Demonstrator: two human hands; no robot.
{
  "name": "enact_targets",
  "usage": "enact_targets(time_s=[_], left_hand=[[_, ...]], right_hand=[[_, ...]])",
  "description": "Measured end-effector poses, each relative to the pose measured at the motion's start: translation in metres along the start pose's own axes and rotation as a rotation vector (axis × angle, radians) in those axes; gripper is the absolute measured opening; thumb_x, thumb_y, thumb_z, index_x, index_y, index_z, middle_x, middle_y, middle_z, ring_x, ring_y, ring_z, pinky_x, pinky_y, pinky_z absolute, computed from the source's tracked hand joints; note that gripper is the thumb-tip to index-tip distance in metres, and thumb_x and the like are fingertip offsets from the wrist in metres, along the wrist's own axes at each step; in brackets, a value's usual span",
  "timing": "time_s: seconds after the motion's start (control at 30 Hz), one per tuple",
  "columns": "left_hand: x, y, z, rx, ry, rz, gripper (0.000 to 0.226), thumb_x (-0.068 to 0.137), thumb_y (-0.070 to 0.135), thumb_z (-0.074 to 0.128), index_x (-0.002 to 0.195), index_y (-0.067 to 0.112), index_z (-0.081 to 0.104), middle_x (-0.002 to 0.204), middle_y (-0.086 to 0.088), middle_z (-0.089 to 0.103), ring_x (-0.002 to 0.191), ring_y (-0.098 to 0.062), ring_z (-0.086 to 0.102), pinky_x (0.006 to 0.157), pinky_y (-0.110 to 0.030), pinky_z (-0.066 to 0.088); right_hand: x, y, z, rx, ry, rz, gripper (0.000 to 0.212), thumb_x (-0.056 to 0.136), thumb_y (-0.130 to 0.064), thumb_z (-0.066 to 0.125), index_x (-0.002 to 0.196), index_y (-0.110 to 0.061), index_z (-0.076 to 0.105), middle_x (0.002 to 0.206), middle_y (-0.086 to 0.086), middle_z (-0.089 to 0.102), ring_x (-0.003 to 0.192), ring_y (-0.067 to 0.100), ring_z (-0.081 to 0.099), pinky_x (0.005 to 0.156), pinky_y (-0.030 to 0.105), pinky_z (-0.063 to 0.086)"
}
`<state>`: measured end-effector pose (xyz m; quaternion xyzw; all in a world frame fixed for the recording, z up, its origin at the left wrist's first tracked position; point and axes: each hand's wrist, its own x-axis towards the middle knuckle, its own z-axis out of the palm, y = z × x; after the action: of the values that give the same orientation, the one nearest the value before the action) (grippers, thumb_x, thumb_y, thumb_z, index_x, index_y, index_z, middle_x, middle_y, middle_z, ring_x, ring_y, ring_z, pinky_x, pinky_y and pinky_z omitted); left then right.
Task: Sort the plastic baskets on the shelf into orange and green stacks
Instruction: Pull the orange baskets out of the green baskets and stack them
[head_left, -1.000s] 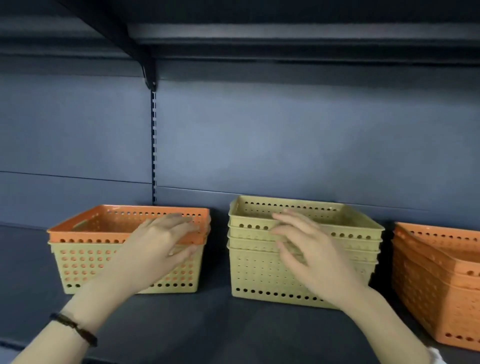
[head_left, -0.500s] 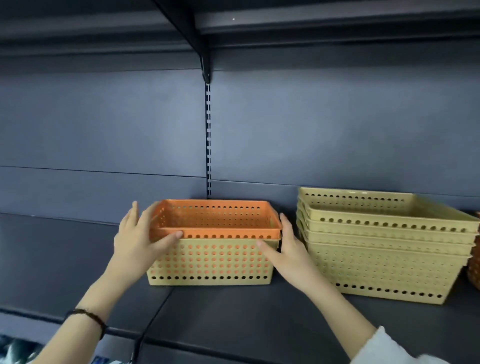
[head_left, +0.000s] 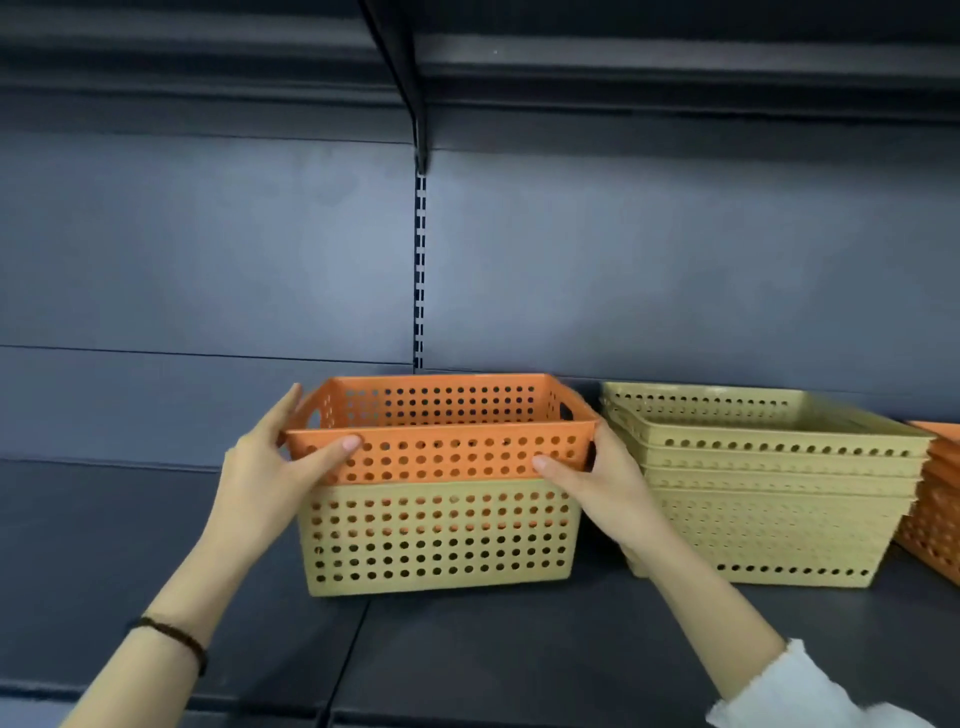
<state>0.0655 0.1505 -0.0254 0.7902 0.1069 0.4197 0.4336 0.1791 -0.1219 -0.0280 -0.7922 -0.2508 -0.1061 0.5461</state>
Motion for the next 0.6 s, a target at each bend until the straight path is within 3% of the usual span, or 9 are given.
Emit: enact_targets(time_s=[0.1, 0.23, 0.37, 0.43, 0.53, 0.6], left_hand=[[0.01, 0.014, -0.007, -0.081, 0.032, 0.084, 0.09, 0.068, 0.039, 0.082, 0.145, 0.028, 0.038, 0.123, 0.014, 0.058, 0.113, -0.009, 0.057, 0.097, -0.034, 0.045], [0.019, 0.049, -0.005, -0.222, 0.101, 0.219, 0.083, 0.075, 0.026, 0.078, 0.146, 0.028, 0.036, 0.134, 0.011, 0.054, 0.113, -0.002, 0.056, 0.099, -0.028, 0.043], [0.017, 0.081, 0.013, -0.376, 0.083, 0.323, 0.08, 0.078, 0.02, 0.074, 0.146, 0.03, 0.032, 0.138, 0.009, 0.05, 0.108, 0.014, 0.056, 0.084, -0.005, 0.045], [0.012, 0.093, 0.031, -0.455, 0.03, 0.324, 0.082, 0.078, 0.022, 0.072, 0.146, 0.031, 0.029, 0.136, 0.008, 0.053, 0.104, 0.013, 0.058, 0.081, -0.005, 0.045], [0.002, 0.107, 0.063, -0.538, -0.073, 0.313, 0.087, 0.074, 0.034, 0.063, 0.149, 0.025, 0.021, 0.126, 0.016, 0.054, 0.1, 0.018, 0.057, 0.08, -0.003, 0.043], [-0.002, 0.116, 0.087, -0.559, -0.126, 0.304, 0.087, 0.076, 0.041, 0.055, 0.151, 0.022, 0.016, 0.135, 0.013, 0.049, 0.105, 0.022, 0.051, 0.086, -0.001, 0.039]], right_hand=[[0.002, -0.016, -0.007, 0.002, 0.052, -0.056, 0.068, 0.08, -0.021, 0.076, 0.137, -0.031, 0.04, 0.122, -0.013, 0.058, 0.117, 0.006, 0.053, 0.103, 0.038, 0.046], [0.004, -0.039, -0.031, 0.069, 0.116, -0.151, 0.069, 0.082, -0.016, 0.073, 0.141, -0.024, 0.039, 0.111, -0.022, 0.06, 0.102, -0.01, 0.055, 0.081, 0.011, 0.051], [-0.001, -0.046, -0.069, 0.102, 0.237, -0.237, 0.066, 0.08, -0.015, 0.075, 0.136, -0.029, 0.043, 0.114, -0.014, 0.065, 0.11, 0.004, 0.06, 0.095, 0.029, 0.051], [-0.006, -0.041, -0.09, 0.091, 0.298, -0.268, 0.061, 0.08, -0.014, 0.075, 0.134, -0.025, 0.047, 0.11, -0.014, 0.067, 0.109, 0.005, 0.062, 0.097, 0.033, 0.05], [-0.017, -0.028, -0.12, 0.068, 0.369, -0.302, 0.059, 0.082, -0.013, 0.073, 0.135, -0.02, 0.047, 0.108, -0.014, 0.067, 0.106, 0.001, 0.061, 0.094, 0.024, 0.05], [-0.025, -0.016, -0.141, 0.034, 0.421, -0.329, 0.064, 0.082, -0.011, 0.072, 0.139, -0.016, 0.043, 0.107, -0.016, 0.064, 0.099, -0.01, 0.059, 0.085, 0.01, 0.047]])
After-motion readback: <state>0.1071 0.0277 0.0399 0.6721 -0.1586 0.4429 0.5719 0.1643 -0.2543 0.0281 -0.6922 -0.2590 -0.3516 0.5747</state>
